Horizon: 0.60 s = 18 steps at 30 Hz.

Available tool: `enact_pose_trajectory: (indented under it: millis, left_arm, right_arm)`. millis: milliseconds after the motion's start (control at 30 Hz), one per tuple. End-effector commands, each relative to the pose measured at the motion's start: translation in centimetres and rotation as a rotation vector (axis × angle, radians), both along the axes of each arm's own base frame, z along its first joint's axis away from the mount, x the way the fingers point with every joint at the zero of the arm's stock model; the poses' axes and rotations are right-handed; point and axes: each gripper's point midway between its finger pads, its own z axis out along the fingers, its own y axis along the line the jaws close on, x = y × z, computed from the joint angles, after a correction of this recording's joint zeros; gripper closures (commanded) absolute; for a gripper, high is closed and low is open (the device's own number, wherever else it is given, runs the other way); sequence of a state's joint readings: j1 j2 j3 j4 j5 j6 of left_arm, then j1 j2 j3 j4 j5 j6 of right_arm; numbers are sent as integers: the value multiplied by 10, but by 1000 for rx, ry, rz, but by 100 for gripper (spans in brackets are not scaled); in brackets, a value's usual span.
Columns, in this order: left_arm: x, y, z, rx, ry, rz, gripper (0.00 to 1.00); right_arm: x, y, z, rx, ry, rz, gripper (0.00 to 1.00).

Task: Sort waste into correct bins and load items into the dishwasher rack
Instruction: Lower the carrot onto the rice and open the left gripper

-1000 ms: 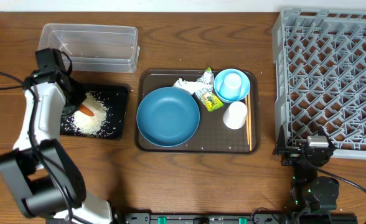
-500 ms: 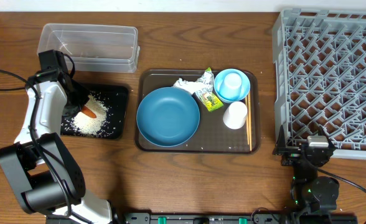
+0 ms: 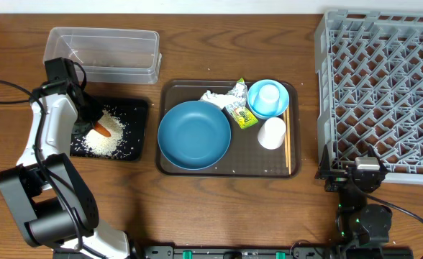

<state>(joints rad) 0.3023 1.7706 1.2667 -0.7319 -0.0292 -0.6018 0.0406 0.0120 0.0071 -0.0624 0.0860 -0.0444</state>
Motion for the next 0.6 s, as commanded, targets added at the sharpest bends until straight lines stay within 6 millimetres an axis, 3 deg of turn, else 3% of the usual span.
enact_pose_trajectory:
  millis: [0,200,233,567]
  left_arm:
    - [-1,2,0,10,2,-16,71]
    - [0,3,1,11,-3,-16,70]
    - [1,3,1,12,-4,-16,64]
    - [4,4,2,16,-18,-16,63]
  right_arm:
    - [0,-2,0,10,0,-9,1]
    - [0,-2,0,10,-1,-9,1]
    - [0,-2,0,10,-1,-9,1]
    - [0,-2,0,10,-1,-9,1]
